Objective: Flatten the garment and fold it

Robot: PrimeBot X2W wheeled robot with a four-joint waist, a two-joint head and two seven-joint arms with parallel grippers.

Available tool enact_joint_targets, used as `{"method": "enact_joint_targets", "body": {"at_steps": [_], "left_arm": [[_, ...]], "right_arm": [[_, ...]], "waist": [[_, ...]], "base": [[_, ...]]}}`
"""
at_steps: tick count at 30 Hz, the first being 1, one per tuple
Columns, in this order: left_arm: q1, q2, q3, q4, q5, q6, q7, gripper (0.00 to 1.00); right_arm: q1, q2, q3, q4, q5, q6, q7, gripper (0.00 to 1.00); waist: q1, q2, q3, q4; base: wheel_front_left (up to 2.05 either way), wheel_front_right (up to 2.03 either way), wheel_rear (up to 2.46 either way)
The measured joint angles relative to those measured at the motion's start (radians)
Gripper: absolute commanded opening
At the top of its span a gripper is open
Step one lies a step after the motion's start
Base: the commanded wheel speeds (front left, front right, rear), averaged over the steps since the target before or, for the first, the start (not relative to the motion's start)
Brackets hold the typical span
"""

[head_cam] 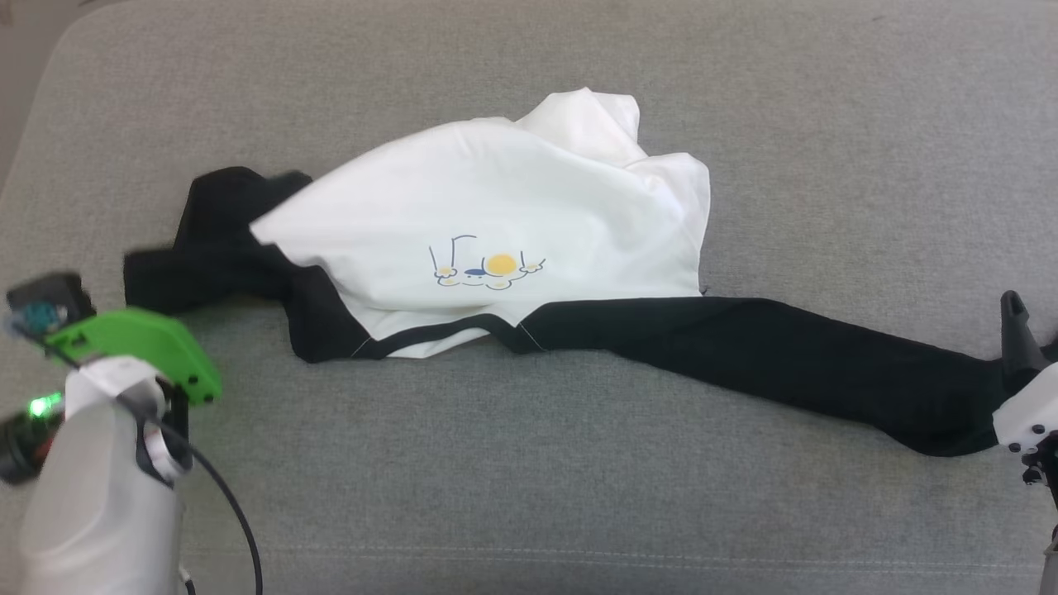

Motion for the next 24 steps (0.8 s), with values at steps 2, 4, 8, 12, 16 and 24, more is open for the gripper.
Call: {"method": "enact_joint_targets", "body": {"at_steps": [2,4,8,12,16,24], "left_arm": [[0.020,-0.009,0.019,0.035,-0.032,0.002,0.011,0.74],[0.028,-0.021,0.055,0.052,-0.067,0.003,0.002,1.00],[0.046,-0.022,0.106,-0.004,-0.105,-0.007,-0.104,1.00],[0.110,-0.034,0.121,-0.181,-0.094,-0.045,-0.296,1.00],[0.243,-0.076,0.099,-0.360,-0.012,-0.048,-0.341,1.00],[0.384,-0.206,0.074,-0.553,0.109,-0.053,-0.345,1.00]], "right_arm": [[0.001,0.000,0.005,-0.001,0.000,0.000,0.004,1.00],[0.002,0.000,0.013,-0.002,0.000,0.000,0.008,1.00],[0.004,0.000,0.044,-0.002,-0.004,0.000,0.014,1.00],[0.013,0.000,0.105,-0.004,-0.005,0.000,0.027,1.00],[0.000,0.000,0.203,-0.005,-0.003,0.000,0.058,1.00],[-0.261,-0.027,0.408,0.184,-0.067,0.000,0.201,1.00]], "waist": [[0.0000,0.0000,-0.003,0.003],[0.0000,0.0000,-0.008,0.008],[0.0000,0.0000,-0.027,0.014],[0.0000,0.0000,-0.052,0.021],[0.0000,0.0000,-0.064,0.040],[0.0000,0.0000,-0.043,0.092]], "base": [[0.00,0.00,0.00],[0.00,0.00,0.00],[0.00,0.00,0.00],[0.00,0.00,0.00],[0.00,0.00,0.00],[0.00,0.00,0.00]]}}
